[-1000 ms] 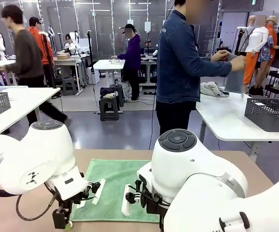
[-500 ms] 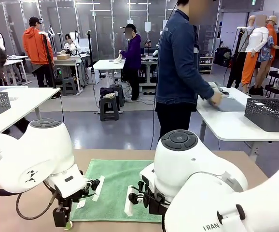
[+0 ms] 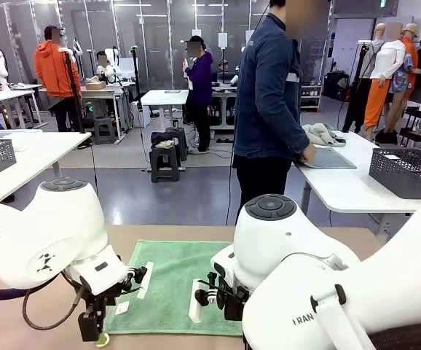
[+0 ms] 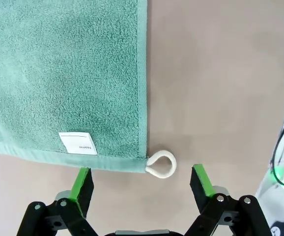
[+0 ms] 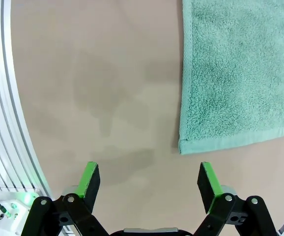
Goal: Fold the towels and place them in the basket.
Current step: When a person lays out a Towel with hook on the table, fold it in half twice.
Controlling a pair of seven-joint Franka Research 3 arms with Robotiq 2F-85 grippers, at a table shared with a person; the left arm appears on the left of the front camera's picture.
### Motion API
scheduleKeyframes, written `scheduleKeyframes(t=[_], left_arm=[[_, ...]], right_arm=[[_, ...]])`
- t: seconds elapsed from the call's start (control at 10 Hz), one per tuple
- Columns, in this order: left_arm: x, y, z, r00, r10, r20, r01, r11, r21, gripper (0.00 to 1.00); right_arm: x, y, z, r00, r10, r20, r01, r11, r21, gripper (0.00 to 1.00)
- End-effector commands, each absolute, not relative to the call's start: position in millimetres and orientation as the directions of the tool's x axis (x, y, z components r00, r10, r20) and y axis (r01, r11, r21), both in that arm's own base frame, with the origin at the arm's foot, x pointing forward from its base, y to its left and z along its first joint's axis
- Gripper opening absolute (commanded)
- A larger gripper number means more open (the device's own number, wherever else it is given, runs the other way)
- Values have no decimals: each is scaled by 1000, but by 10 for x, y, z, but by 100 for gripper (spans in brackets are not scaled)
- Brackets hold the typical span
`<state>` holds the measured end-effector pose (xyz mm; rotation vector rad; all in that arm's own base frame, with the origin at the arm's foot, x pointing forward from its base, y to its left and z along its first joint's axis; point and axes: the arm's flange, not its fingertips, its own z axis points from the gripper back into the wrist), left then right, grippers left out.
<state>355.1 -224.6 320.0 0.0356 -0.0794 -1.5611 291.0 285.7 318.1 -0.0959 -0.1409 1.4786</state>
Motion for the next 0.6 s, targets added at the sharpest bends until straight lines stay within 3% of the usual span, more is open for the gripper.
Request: scheduleKeyframes(t=[0.0, 0.5], left_arm=[[3551, -2201, 3154, 3, -999, 37, 999, 5, 47, 100], [3561, -2149, 3091, -16, -1000, 27, 1000, -15, 19, 100]], right_arm=[[3004, 2867, 3144, 58, 996, 70, -989, 67, -132, 100], [3122, 2851, 3099, 16, 997, 74, -991, 26, -132, 100]])
